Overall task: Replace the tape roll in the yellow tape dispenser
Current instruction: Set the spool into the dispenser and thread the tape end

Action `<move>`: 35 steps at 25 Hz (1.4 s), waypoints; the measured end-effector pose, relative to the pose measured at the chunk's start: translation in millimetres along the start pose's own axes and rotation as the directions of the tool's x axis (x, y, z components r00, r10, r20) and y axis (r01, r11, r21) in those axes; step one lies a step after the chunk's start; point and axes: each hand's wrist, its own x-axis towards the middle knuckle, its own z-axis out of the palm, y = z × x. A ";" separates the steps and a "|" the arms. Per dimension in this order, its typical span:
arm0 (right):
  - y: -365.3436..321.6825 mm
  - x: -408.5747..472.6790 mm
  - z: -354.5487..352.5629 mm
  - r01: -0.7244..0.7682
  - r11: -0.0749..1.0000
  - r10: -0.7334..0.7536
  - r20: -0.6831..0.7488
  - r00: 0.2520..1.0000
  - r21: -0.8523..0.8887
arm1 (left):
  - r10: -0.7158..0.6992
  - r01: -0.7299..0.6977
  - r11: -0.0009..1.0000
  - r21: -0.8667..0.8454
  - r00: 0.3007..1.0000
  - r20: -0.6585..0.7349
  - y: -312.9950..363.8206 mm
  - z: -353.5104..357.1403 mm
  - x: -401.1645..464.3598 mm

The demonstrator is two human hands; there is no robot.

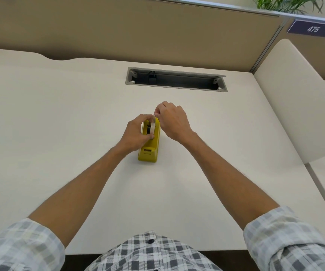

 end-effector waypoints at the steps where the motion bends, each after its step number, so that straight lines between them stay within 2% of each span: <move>1: 0.5 0.2 0.8 0.002 1.000 -0.002 -0.003 1.000 0.003 | 0.017 -0.017 1.000 -0.012 1.000 0.001 -0.4 0.3 -0.2; 6: 1.9 0.9 3.0 0.001 1.000 -0.001 -0.010 1.000 0.008 | -0.009 0.006 0.996 -0.089 1.000 -0.026 -1.1 3.0 0.9; 15: 1.2 2.5 9.4 -0.013 1.000 0.013 0.014 1.000 0.016 | -0.052 0.048 0.997 -0.055 0.996 -0.074 -3.1 2.6 4.1; 24: 2.3 5.0 14.4 -0.029 1.000 0.028 0.035 0.999 0.007 | -0.071 0.071 0.996 -0.052 0.997 -0.003 -5.2 -2.7 10.3; 35: 1.8 3.0 16.9 -0.013 1.000 0.013 0.054 0.998 0.003 | -0.069 0.069 0.998 -0.007 0.998 0.002 -7.1 -5.3 8.9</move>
